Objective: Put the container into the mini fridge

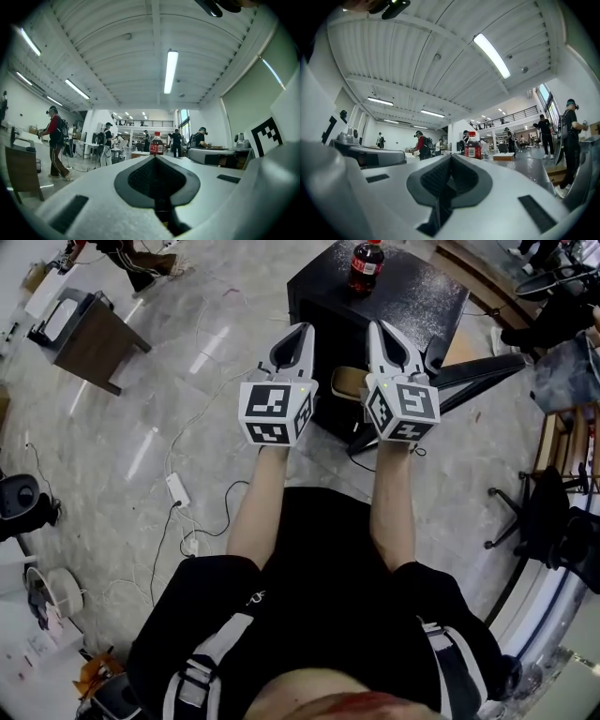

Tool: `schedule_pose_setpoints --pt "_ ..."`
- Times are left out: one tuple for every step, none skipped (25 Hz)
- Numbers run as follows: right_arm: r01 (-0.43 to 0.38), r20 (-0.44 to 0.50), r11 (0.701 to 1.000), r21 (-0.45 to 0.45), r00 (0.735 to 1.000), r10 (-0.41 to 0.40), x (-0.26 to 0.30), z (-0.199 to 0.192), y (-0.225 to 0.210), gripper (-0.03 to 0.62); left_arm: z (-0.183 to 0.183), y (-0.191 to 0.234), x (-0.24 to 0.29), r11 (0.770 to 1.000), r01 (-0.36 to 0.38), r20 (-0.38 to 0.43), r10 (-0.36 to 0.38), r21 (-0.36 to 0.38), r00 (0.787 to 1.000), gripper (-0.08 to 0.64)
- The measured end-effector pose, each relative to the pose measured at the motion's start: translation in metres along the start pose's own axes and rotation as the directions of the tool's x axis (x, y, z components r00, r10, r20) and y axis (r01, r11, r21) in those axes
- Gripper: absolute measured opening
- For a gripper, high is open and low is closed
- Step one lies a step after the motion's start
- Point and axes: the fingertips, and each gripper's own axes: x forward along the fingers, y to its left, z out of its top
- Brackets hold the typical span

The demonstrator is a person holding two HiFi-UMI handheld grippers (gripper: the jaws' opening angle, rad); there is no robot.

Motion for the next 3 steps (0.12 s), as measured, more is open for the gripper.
schedule_pose_setpoints --pt "-0.005 0.000 1.000 -0.001 1.000 0.005 0.0002 -0.0003 0.0008 0.012 -0.0002 0.0002 -0.0005 1.000 -0.002 0.000 0.002 0.001 1.000 0.006" --pt "-0.009 -0.001 1.000 -0.003 1.000 0.009 0.0003 -0.0008 0.0017 0.012 -0.0006 0.0005 -0.0011 1.000 -0.005 0.000 0.005 0.001 1.000 0.006" --pt "-0.014 -0.001 1.000 -0.005 1.000 0.014 0.0005 -0.0013 0.0026 0.012 -0.0011 0.0009 -0.0019 1.000 -0.007 0.000 0.007 0.002 1.000 0.006"
